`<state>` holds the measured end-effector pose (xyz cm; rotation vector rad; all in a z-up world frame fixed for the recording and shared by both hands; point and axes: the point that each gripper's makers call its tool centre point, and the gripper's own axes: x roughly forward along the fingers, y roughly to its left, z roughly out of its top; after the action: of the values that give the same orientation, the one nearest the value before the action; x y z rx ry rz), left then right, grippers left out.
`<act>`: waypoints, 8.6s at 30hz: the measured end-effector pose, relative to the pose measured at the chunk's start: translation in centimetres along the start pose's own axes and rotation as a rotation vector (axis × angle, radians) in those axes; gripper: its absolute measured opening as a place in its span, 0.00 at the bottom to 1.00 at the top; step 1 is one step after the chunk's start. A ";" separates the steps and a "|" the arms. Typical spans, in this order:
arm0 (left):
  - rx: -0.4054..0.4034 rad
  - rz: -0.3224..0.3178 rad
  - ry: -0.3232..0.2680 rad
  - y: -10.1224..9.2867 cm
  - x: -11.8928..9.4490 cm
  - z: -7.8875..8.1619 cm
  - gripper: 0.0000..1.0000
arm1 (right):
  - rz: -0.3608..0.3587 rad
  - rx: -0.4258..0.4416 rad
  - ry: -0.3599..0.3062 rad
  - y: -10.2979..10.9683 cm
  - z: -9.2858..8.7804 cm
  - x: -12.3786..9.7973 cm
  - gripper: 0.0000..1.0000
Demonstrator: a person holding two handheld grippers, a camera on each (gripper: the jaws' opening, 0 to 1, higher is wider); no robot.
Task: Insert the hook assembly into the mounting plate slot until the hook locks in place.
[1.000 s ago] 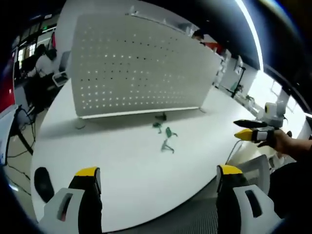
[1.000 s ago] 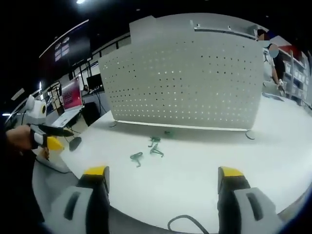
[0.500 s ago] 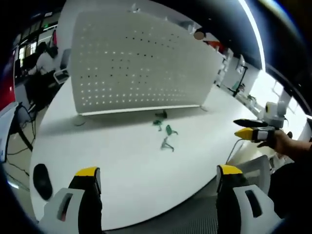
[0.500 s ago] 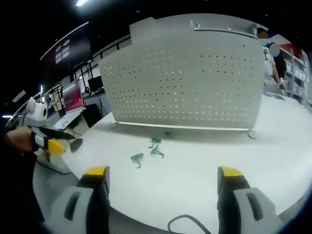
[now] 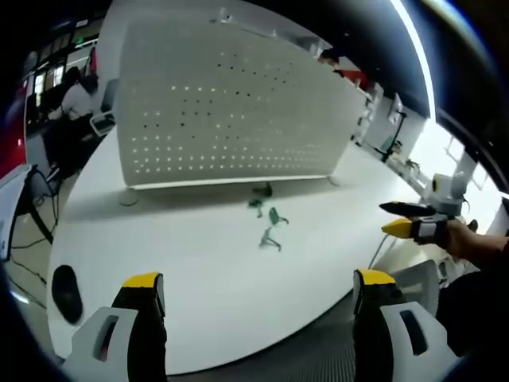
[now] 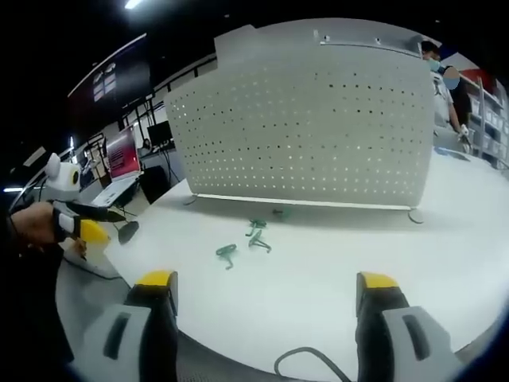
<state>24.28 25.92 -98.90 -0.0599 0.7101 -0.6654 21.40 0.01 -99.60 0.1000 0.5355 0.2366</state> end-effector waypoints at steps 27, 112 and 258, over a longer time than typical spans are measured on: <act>-0.020 0.018 -0.004 1.4 -0.8 -0.4 1.00 | 0.038 -0.029 0.017 0.9 -0.2 1.7 0.78; -0.006 0.017 0.022 3.8 0.4 1.1 0.94 | 0.289 0.038 0.247 8.0 1.2 16.2 0.00; -0.166 -0.434 -0.059 -6.4 3.1 10.5 0.03 | 0.456 -0.633 -0.030 17.7 10.5 5.1 0.00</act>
<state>29.03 17.34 -90.98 -0.3934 0.6998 -1.0129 27.58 18.10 -90.35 -0.3944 0.3823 0.8364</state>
